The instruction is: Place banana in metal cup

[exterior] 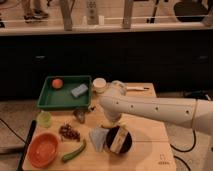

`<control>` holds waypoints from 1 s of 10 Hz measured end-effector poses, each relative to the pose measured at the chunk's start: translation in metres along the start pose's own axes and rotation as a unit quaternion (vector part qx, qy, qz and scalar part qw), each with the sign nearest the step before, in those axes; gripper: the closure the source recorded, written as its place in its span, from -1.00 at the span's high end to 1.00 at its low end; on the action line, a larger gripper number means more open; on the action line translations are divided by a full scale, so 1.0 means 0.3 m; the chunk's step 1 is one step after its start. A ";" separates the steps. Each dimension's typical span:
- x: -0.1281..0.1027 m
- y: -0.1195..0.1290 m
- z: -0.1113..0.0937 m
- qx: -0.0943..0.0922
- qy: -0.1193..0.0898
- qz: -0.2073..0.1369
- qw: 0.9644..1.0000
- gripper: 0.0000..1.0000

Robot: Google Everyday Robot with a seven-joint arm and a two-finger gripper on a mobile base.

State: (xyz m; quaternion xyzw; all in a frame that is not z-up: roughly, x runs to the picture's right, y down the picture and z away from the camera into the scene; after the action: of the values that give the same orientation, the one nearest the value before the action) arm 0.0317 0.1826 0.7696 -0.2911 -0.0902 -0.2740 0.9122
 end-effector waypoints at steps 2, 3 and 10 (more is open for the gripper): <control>-0.009 -0.001 -0.007 -0.003 0.003 -0.003 1.000 -0.90; -0.032 -0.014 -0.008 -0.003 0.001 -0.003 1.000 -0.95; -0.055 -0.059 -0.002 -0.001 0.004 0.014 1.000 -0.60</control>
State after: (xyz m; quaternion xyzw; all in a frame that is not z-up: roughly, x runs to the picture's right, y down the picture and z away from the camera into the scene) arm 0.0082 0.1776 0.7724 -0.2924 -0.0824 -0.2627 0.9158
